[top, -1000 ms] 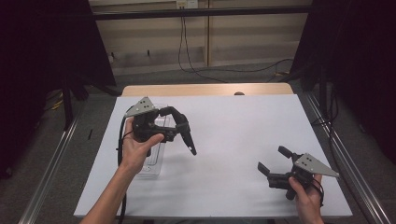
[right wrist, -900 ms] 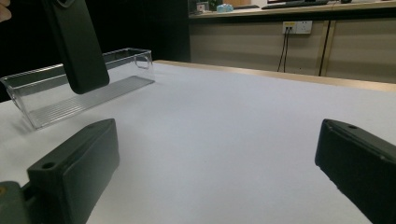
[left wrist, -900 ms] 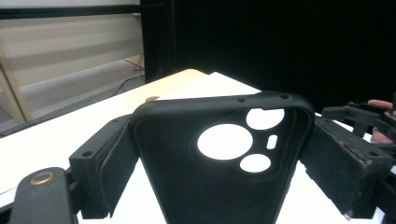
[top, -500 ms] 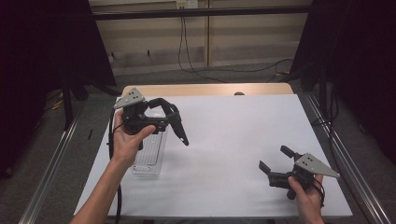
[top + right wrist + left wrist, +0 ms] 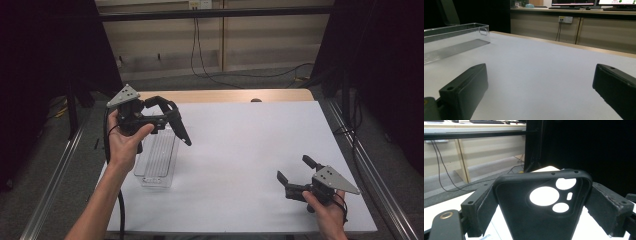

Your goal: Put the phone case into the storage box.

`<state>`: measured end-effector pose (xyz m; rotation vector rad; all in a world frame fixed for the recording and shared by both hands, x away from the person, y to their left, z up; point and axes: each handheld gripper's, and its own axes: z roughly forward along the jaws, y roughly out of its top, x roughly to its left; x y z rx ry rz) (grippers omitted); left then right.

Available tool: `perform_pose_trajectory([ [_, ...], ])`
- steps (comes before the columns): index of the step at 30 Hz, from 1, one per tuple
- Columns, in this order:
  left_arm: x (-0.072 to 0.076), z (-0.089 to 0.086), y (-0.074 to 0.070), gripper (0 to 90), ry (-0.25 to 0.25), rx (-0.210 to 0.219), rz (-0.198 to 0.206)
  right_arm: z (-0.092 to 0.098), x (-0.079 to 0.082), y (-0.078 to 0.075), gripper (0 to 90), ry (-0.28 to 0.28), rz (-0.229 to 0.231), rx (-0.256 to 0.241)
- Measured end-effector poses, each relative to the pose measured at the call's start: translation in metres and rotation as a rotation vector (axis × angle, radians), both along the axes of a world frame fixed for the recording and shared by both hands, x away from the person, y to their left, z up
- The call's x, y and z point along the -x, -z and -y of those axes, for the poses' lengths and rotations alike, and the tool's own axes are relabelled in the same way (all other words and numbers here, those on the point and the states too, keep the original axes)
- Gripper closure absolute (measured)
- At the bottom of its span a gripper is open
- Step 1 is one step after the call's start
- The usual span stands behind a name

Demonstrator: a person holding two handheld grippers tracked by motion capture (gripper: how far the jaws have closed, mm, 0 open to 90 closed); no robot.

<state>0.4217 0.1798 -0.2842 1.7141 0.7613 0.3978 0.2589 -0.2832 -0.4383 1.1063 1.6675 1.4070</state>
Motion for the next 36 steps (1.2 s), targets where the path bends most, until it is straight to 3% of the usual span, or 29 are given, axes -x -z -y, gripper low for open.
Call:
perform_pose_trajectory([
  [11,-0.008,-0.009,-0.010,13.9,-0.058,-0.027,0.016,0.001,0.000,0.000,0.0,0.011,-0.041,-0.035],
  [21,-0.022,-0.018,-0.015,13.9,-0.133,-0.039,0.013,0.000,-0.002,0.003,0.0,0.003,-0.036,0.012],
  [36,-0.045,-0.020,-0.002,13.8,-0.242,-0.071,-0.010,-0.001,-0.001,0.004,0.0,-0.019,-0.038,0.022],
])
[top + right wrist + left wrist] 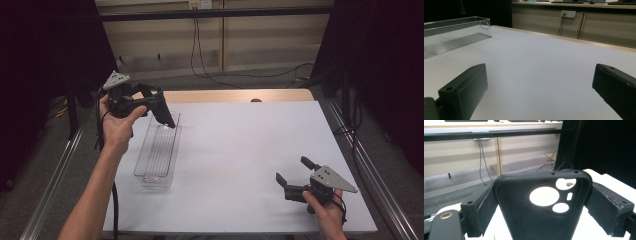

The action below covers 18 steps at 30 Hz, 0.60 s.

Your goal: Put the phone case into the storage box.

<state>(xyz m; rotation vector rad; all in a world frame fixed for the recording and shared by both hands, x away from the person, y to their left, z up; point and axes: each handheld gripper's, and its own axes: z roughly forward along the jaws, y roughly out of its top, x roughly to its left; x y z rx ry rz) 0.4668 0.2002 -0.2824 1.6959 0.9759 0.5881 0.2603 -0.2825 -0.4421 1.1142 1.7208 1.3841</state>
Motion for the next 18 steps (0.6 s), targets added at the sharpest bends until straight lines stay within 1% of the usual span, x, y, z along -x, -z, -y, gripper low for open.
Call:
perform_pose_trajectory([
  [7,-0.006,0.000,0.005,13.7,-0.026,-0.011,-0.014,0.000,0.000,0.000,0.0,-0.002,0.001,0.000],
  [9,-0.008,0.000,0.006,13.6,-0.039,-0.021,-0.014,0.000,0.000,0.000,0.0,-0.006,0.002,0.000],
  [12,-0.011,0.001,0.008,13.6,-0.047,-0.019,-0.015,0.000,0.000,0.000,0.0,-0.007,0.003,-0.001],
  [18,-0.016,0.006,0.012,13.6,-0.074,-0.036,-0.013,0.000,0.001,0.000,0.0,-0.009,0.008,-0.001],
])
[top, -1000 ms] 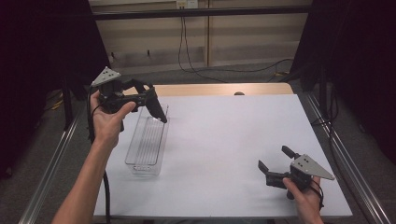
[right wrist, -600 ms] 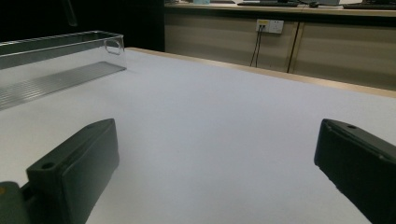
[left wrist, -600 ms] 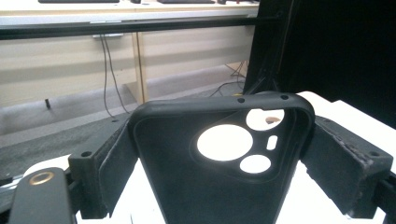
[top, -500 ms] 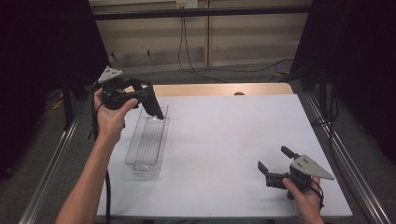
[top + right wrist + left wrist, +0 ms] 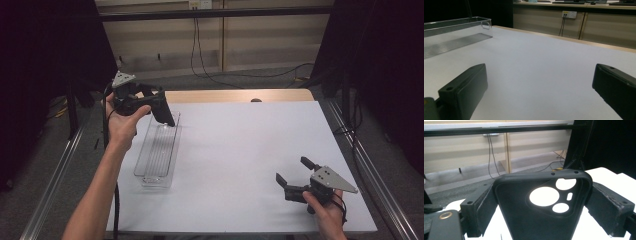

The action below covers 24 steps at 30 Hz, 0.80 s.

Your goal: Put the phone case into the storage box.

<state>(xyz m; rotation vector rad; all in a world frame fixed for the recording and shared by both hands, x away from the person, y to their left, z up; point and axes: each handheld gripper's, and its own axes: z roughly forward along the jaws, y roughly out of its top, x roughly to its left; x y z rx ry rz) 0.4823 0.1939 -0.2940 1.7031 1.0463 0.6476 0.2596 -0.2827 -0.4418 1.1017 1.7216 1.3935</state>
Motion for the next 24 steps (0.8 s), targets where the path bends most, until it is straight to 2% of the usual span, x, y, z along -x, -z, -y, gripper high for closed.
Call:
perform_pose_trajectory([
  [12,-0.008,0.007,0.008,13.5,-0.052,-0.023,-0.023,0.000,0.000,0.000,0.0,-0.007,0.000,-0.005],
  [24,-0.018,0.011,0.018,13.4,-0.074,-0.026,-0.048,0.000,0.000,0.000,0.0,-0.014,0.001,-0.005],
])
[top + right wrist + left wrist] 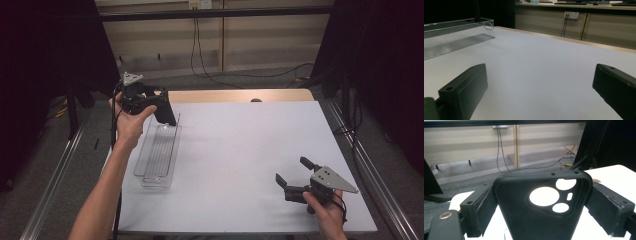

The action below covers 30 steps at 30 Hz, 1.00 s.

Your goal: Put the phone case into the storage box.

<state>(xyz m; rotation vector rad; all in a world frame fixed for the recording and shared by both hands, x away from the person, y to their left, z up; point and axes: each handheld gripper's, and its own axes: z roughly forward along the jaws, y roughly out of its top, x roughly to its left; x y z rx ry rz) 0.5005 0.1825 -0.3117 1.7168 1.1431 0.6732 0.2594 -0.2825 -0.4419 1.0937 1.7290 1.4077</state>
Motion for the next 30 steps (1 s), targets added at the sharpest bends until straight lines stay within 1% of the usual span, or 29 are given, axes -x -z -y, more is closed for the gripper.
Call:
perform_pose_trajectory([
  [4,-0.003,0.001,0.003,13.4,-0.002,-0.005,-0.005,0.000,0.000,0.000,0.0,-0.001,0.000,0.000],
  [6,-0.004,0.001,0.004,13.4,-0.009,-0.009,-0.007,0.000,0.000,0.000,0.0,-0.003,-0.002,0.000],
  [8,-0.006,0.002,0.005,13.4,-0.015,-0.004,-0.010,0.000,0.000,0.000,0.0,-0.004,-0.001,0.000],
  [10,-0.007,0.004,0.007,13.3,-0.023,-0.013,-0.013,-0.001,0.000,0.000,0.0,-0.007,-0.001,0.001],
  [15,-0.011,0.007,0.012,13.2,-0.049,-0.005,-0.021,-0.001,0.000,0.000,0.0,-0.009,-0.001,0.000],
  [17,-0.012,0.009,0.014,13.2,-0.053,-0.012,-0.016,-0.001,0.000,0.000,0.0,-0.010,-0.001,0.002],
  [22,-0.016,0.011,0.018,13.2,-0.054,-0.020,-0.025,-0.001,0.000,0.001,0.0,-0.013,-0.001,0.004],
  [24,-0.017,0.012,0.020,13.2,-0.051,-0.021,-0.024,-0.001,0.000,0.001,0.0,-0.013,-0.002,0.004],
  [25,-0.018,0.012,0.021,13.2,-0.046,-0.028,-0.023,-0.001,0.000,0.001,0.0,-0.013,-0.002,0.004],
  [30,-0.020,0.010,0.023,13.1,-0.044,-0.025,-0.021,-0.001,0.000,0.001,0.0,-0.015,-0.001,0.004],
])
